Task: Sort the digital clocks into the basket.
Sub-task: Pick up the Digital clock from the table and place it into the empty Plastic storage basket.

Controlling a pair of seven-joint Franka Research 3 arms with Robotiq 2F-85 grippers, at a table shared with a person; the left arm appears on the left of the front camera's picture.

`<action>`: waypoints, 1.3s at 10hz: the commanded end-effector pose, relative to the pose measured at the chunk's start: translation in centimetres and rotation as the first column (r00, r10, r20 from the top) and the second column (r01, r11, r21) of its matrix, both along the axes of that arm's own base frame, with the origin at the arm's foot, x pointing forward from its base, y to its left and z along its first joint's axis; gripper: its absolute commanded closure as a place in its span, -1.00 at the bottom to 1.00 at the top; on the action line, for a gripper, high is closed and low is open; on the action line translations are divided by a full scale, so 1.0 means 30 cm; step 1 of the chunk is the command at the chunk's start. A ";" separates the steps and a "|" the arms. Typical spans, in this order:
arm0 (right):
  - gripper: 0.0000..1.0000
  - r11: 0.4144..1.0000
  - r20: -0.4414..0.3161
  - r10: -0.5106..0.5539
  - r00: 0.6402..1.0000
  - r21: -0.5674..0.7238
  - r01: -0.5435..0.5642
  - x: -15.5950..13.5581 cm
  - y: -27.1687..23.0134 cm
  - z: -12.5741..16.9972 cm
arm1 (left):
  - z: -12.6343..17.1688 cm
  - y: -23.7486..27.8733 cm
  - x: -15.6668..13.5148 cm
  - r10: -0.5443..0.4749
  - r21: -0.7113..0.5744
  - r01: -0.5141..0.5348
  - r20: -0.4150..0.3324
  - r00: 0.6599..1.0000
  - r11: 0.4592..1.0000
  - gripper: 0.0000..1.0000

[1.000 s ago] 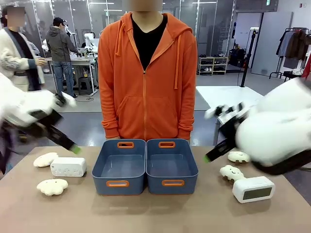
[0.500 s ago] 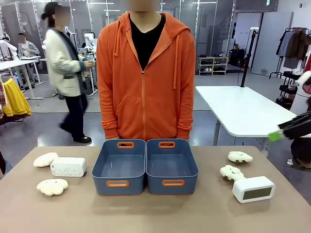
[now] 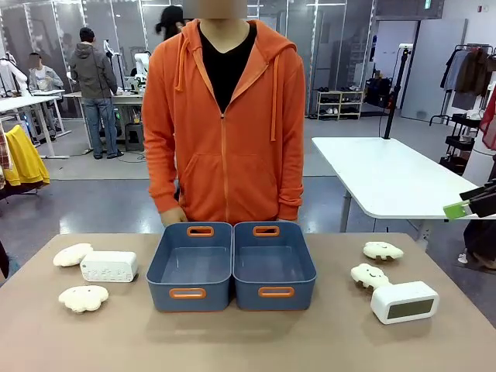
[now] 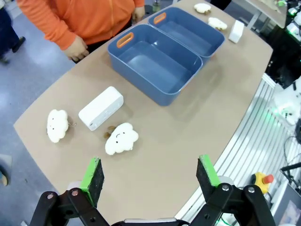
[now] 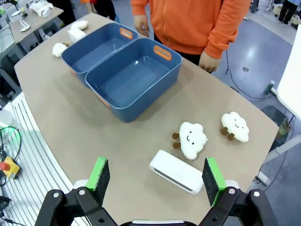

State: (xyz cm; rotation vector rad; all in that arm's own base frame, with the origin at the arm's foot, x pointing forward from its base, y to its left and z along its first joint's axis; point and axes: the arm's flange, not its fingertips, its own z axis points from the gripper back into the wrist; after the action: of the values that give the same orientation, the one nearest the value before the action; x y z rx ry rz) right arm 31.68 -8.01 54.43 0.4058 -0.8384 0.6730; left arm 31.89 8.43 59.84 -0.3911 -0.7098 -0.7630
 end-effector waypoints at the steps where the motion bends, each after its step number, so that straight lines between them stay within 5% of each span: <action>1: -1.00 1.000 0.007 0.012 1.000 -0.008 -0.012 -0.001 -0.002 0.000 | 0.017 0.006 -0.013 -0.028 -0.001 0.028 0.014 1.000 1.000 -1.00; 13: -1.00 1.000 0.007 0.012 1.000 -0.008 -0.012 -0.001 -0.002 0.000 | 0.017 0.006 -0.013 -0.028 -0.001 0.028 0.014 1.000 1.000 -1.00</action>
State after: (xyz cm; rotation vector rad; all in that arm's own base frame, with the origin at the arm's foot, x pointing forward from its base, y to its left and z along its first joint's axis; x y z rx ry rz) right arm 31.59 -8.01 54.52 0.3973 -0.8368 0.6701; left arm 31.55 8.51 60.17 -0.3806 -0.7138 -0.7685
